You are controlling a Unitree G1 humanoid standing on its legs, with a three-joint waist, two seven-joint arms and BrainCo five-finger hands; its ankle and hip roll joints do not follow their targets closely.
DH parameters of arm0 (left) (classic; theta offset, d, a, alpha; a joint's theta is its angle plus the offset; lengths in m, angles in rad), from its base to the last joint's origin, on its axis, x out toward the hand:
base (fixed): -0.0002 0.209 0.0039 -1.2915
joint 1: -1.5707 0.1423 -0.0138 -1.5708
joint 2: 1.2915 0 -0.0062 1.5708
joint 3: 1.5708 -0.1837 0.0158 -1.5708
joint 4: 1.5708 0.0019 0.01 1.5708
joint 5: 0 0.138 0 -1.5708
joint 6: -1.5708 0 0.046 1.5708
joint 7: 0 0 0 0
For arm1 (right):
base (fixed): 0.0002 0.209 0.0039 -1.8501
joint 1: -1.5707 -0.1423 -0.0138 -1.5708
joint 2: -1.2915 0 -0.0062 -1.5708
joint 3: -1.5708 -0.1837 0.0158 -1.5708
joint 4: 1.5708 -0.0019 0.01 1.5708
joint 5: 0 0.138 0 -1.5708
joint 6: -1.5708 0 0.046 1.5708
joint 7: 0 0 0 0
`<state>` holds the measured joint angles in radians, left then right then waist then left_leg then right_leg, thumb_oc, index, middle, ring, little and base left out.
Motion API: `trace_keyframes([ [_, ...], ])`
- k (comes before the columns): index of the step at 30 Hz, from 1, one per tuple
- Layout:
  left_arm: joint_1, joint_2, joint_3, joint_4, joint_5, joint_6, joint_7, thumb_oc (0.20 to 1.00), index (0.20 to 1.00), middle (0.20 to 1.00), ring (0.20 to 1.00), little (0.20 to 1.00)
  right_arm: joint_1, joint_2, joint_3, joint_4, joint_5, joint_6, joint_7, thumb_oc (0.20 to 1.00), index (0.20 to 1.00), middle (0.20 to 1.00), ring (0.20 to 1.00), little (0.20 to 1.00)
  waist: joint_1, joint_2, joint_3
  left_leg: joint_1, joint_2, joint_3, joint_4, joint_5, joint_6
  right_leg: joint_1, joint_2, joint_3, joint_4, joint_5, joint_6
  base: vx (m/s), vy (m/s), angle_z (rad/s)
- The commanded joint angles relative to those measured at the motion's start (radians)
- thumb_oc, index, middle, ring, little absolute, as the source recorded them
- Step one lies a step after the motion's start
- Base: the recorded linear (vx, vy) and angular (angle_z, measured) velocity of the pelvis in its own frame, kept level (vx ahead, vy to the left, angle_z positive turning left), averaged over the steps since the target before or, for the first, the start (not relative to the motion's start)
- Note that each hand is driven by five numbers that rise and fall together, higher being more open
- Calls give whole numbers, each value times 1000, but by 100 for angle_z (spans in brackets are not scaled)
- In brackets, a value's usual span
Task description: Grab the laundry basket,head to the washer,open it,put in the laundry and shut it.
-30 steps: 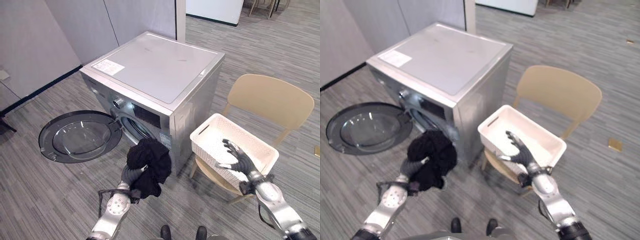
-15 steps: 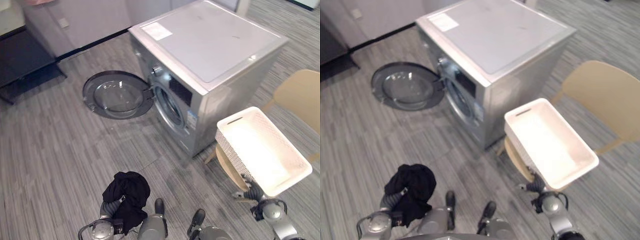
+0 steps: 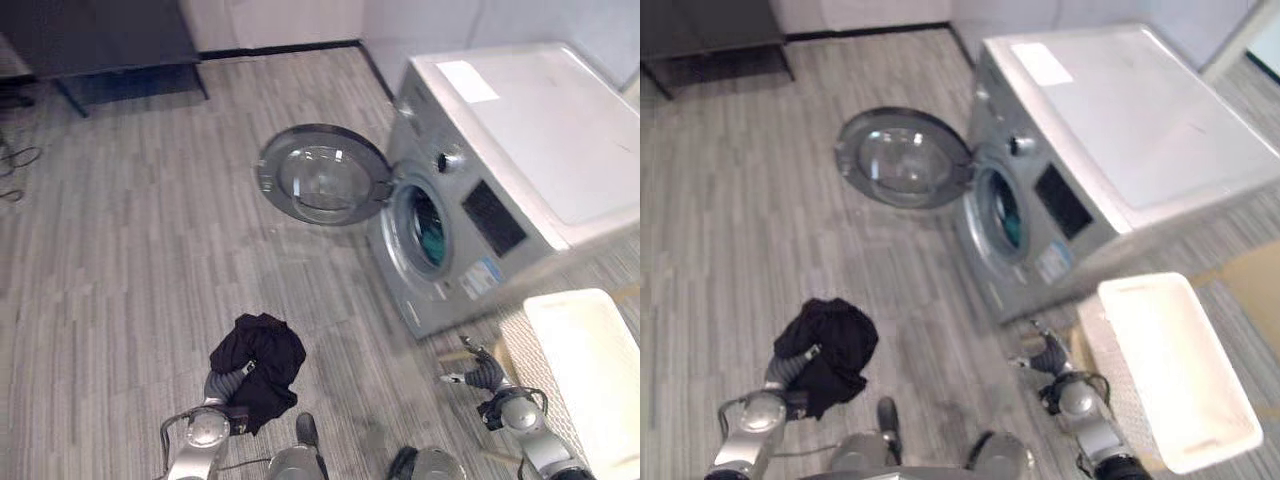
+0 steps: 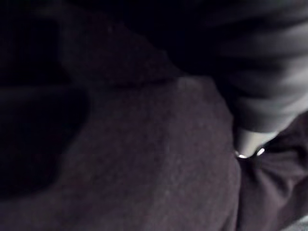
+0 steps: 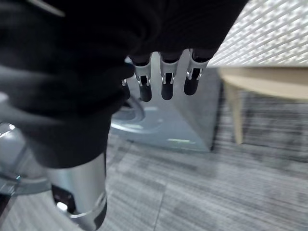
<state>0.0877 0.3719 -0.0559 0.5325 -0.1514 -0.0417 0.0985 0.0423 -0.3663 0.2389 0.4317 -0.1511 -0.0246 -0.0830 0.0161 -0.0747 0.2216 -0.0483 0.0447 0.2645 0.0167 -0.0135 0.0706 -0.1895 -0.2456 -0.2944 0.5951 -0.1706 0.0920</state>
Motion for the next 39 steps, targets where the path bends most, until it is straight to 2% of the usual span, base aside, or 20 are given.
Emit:
trace_keyframes([
  [1, 40, 46, 14, -80, 5, -49, 13, 200, 200, 200, 200, 200, -27, -9, -1, -12, 13, -16, -3, 1000, 1000, 1000, 1000, 1000, 19, -13, 17, 2, -15, -22, 12, -60, -29, 48, 64, -7, -164, 86, 40, 139, 85, 90],
  [3, 31, 36, 0, -72, 2, -47, 10, 200, 200, 200, 200, 200, -25, -2, 4, -6, 34, -20, -2, 1000, 1000, 1000, 1000, 1000, 0, -5, 37, 49, -36, -60, 4, -84, -21, -4, 99, 6, -217, 75, 15, 285, 68, 37],
  [7, 20, 28, -18, -61, 8, -41, 3, 200, 200, 200, 200, 200, -18, -2, 1, 5, 37, -12, 3, 1000, 1000, 1000, 1000, 1000, -23, -12, 45, 92, -66, -117, 10, -124, -21, -64, 123, 21, -320, 118, 27, 285, -20, 31],
  [9, 19, 18, -17, -47, 19, -36, 2, 200, 200, 200, 200, 200, -15, 3, 6, 17, 34, -10, 6, 1000, 1000, 1000, 1000, 1000, -24, -18, 36, 124, -80, -142, 16, -163, -30, -67, 113, -44, -415, 151, 51, 373, -86, 67],
  [11, 20, 16, -21, -46, 22, -39, -6, 200, 200, 200, 200, 200, -11, 4, 6, 20, 34, -11, 10, 1000, 1000, 1000, 1000, 1000, -26, -26, 30, 133, -89, -134, 23, -169, -32, -51, 103, -93, -443, 164, 42, 321, -125, 35],
  [12, 37, -1, -38, -53, 40, -39, -20, 200, 200, 200, 200, 200, 7, 2, -8, 30, 39, -21, 11, 1000, 1000, 1000, 1000, 1000, -45, -32, -11, 149, -92, -140, 80, -208, -69, 15, 124, -81, -488, 152, 17, 318, -143, 14],
  [13, 38, -1, -38, -53, 40, -39, -20, 200, 200, 200, 200, 200, 7, 2, -8, 31, 39, -21, 11, 1000, 1000, 1000, 1000, 1000, -46, -32, -10, 148, -91, -140, 83, -209, -69, 16, 125, -82, -489, 153, 17, 482, -195, 37],
  [14, 40, -5, -41, -53, 36, -37, -29, 200, 200, 200, 200, 200, 10, -2, -14, 39, 38, -19, 11, 1000, 1000, 1000, 1000, 1000, -52, -33, -21, 147, -79, -119, 128, -212, -96, 46, 126, -98, -507, 148, 9, 265, -141, 62],
  [15, 45, -11, -54, -59, 30, -32, -37, 200, 200, 200, 200, 200, 12, -10, -14, 31, 40, -18, 10, 1000, 1000, 1000, 1000, 1000, -60, -38, -22, 105, -43, -92, 287, -177, -126, 90, 141, -81, -528, 140, -11, 263, -141, 65],
  [17, 45, -11, -54, -59, 30, -32, -37, 200, 200, 200, 200, 200, 12, -11, -15, 31, 40, -18, 10, 1000, 1000, 1000, 1000, 1000, -59, -37, -22, 102, -41, -91, 292, -180, -127, 89, 143, -81, -528, 140, -11, 123, -78, 28],
  [18, 35, -18, -67, -51, 30, -34, -37, 200, 200, 200, 200, 200, 9, -20, -19, 35, 50, -19, 6, 1000, 1000, 1000, 1000, 1000, -58, -44, -18, 42, -2, -71, 407, -131, -143, 136, 159, -63, -560, 121, -34, 213, -88, -23],
  [19, 25, -18, -76, -51, 31, -30, -39, 200, 200, 200, 200, 200, 6, -28, -19, 44, 51, -14, 3, 1000, 1000, 1000, 1000, 1000, -53, -58, -15, -25, 24, -50, 406, -153, -121, 166, 154, -49, -575, 103, -37, 285, -66, -37],
  [21, 25, -16, -79, -54, 34, -29, -39, 200, 200, 200, 200, 200, 8, -31, -22, 45, 53, -14, 0, 1000, 1000, 1000, 1000, 1000, -49, -62, -14, -38, 30, -52, 351, -168, -108, 173, 152, -37, -576, 98, -32, 187, 37, -51],
  [26, 24, -4, -87, -62, 40, -36, -27, 200, 200, 200, 200, 200, 3, -37, -10, 74, 48, -20, -10, 1000, 1000, 1000, 1000, 1000, -14, -47, 7, -126, 34, -264, 94, 27, -150, 222, 203, 90, -576, 60, -34, 225, 116, -79],
  [28, 20, -5, -100, -65, 34, -40, -23, 200, 200, 200, 200, 200, -6, -40, -2, 91, 45, -23, -12, 1000, 1000, 1000, 1000, 1000, -4, -39, 13, -147, 20, -369, 52, 45, -158, 231, 215, 157, -562, 44, -32, 188, 146, -110],
  [29, 19, -5, -100, -64, 34, -41, -23, 200, 200, 200, 200, 200, -6, -40, -2, 91, 45, -23, -12, 1000, 1000, 1000, 1000, 1000, -5, -39, 10, -150, 20, -370, 50, 49, -158, 227, 216, 156, -562, 46, -32, 228, 237, -124],
  [30, 12, -3, -116, -59, 37, -43, -27, 200, 200, 200, 200, 200, -10, -44, -1, 111, 35, -25, -15, 1000, 1000, 1000, 1000, 1000, -10, -25, 4, -147, 8, -427, 34, 54, -158, 231, 222, 209, -545, 33, -24, 164, 173, -125],
  [35, -6, 6, -153, -47, 64, -45, -46, 200, 200, 200, 200, 200, -15, -30, -16, 124, 25, -23, -9, 1000, 1000, 1000, 1000, 1000, -44, -14, -26, -98, -2, -353, 45, 22, -122, 215, 182, 300, -474, 20, 10, 241, 350, -112],
  [38, -34, 36, -163, -56, 86, -49, -46, 200, 200, 200, 200, 200, -25, -17, -12, 127, 19, -21, -4, 1000, 1000, 1000, 1000, 1000, -63, -19, -21, -66, -2, -250, 45, -6, -96, 157, 158, 348, -423, 45, 39, 45, 253, -107],
  [39, -43, 47, -159, -60, 88, -52, -39, 200, 200, 200, 200, 200, -35, -14, -4, 125, 13, -21, -2, 1000, 1000, 1000, 1000, 1000, -59, -16, -16, -57, 5, -211, 41, -13, -91, 129, 146, 330, -411, 60, 47, -62, 211, -134],
])
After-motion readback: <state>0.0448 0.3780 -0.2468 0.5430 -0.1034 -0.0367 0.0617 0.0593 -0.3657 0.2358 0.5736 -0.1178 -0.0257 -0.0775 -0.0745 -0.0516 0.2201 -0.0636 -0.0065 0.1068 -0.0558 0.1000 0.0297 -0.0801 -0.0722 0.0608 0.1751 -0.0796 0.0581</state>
